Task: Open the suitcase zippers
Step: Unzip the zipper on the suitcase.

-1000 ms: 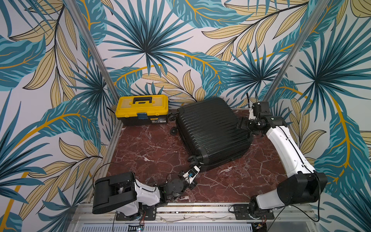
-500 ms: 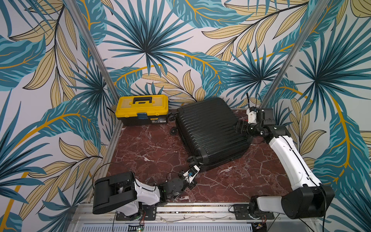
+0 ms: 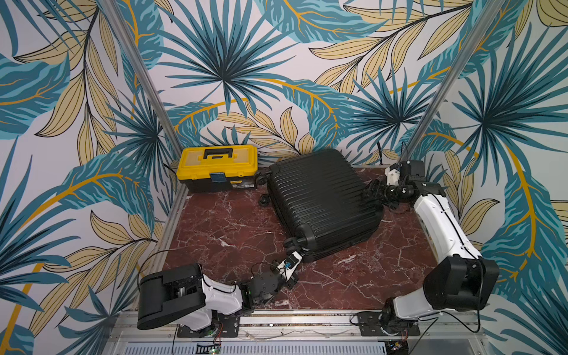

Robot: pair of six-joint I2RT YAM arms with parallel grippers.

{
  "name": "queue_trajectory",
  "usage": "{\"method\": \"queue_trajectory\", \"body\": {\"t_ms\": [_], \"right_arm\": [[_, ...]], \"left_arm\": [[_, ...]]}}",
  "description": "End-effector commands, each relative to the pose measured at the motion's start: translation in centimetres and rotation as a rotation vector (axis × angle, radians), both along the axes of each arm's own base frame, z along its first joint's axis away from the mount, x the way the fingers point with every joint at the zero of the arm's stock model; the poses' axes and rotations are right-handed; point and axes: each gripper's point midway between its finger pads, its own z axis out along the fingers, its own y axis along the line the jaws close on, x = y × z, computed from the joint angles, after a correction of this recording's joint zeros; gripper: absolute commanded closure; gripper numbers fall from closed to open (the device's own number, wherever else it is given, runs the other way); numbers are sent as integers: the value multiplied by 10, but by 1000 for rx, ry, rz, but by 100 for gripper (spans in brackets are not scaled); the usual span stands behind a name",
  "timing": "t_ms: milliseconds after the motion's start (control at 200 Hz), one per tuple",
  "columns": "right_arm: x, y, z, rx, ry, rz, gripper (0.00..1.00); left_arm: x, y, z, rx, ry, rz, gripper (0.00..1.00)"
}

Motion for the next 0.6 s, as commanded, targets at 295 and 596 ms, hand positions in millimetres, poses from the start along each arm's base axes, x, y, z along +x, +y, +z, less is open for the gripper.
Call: {"method": "queue_trajectory", "body": {"t_ms": [295, 596], "right_arm": [[-122, 96, -52, 257, 194, 123, 24], [-146, 109, -63, 211, 160, 67, 28]], "left_arm": [[-7, 5, -2, -11, 43, -37, 100], [-17, -17, 3, -23, 47, -110, 100]]}}
